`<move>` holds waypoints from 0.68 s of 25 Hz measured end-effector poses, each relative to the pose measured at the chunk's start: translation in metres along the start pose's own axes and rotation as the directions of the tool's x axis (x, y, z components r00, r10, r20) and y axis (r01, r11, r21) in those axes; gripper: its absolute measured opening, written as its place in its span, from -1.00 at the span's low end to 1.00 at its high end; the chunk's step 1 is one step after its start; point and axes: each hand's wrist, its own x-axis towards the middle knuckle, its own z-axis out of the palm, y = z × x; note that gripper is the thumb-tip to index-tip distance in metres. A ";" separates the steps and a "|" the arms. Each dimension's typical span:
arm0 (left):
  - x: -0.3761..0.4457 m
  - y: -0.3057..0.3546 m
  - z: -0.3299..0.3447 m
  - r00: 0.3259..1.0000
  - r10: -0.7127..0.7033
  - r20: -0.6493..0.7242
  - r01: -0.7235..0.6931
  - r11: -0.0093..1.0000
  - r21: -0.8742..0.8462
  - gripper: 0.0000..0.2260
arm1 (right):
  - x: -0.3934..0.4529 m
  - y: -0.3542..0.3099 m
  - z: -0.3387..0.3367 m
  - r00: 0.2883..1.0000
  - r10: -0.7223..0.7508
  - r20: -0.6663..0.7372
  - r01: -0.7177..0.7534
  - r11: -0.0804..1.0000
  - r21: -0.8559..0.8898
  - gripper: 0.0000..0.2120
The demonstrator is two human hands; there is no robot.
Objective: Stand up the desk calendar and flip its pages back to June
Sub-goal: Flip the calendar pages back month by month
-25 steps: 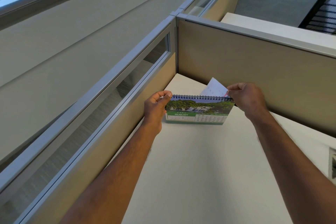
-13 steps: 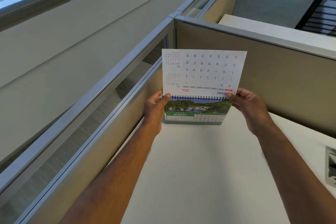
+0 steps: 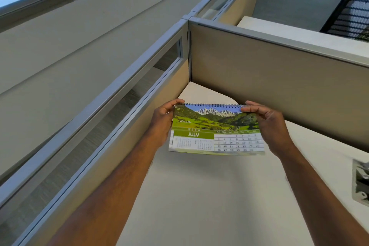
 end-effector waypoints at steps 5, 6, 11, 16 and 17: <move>0.003 -0.003 -0.003 0.999 -0.009 0.035 0.008 1.000 0.029 -0.70 | 0.002 0.007 0.002 1.000 -0.017 -0.026 0.015 0.997 -0.070 -0.69; 0.004 -0.004 -0.003 0.999 -0.010 0.035 0.009 1.000 0.029 -0.69 | 0.003 0.009 0.001 0.999 -0.023 -0.031 0.021 0.996 -0.081 -0.70; 0.007 -0.006 0.001 0.999 0.010 -0.038 -0.009 1.000 0.024 -0.70 | 0.005 0.011 0.004 0.998 -0.039 -0.046 0.032 0.991 -0.131 -0.72; 0.006 -0.014 0.011 0.983 0.108 -0.149 -0.099 0.993 0.068 -0.80 | 0.005 0.011 0.006 0.997 -0.038 -0.070 0.026 0.986 -0.162 -0.74; 0.007 -0.016 0.013 0.978 0.118 -0.172 -0.110 0.992 0.055 -0.82 | 0.005 0.012 0.006 0.996 -0.029 -0.079 0.016 0.987 -0.160 -0.76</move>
